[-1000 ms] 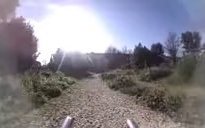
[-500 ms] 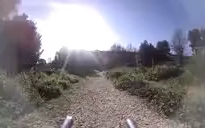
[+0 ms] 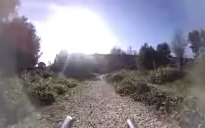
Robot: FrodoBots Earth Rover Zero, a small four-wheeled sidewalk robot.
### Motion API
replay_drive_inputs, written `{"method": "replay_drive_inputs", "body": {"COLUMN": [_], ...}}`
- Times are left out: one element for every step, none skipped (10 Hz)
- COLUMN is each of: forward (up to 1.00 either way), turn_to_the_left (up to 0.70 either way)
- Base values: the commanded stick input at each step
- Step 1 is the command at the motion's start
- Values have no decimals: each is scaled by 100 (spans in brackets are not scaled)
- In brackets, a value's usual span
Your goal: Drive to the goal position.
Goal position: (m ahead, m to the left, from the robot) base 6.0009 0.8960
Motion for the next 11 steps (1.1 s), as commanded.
{"method": "replay_drive_inputs", "body": {"forward": [50,50,50,50,50,50,50,50,50,50,50], "turn_to_the_left": [0,0,0,0,0,0,0,0,0,19,35]}}
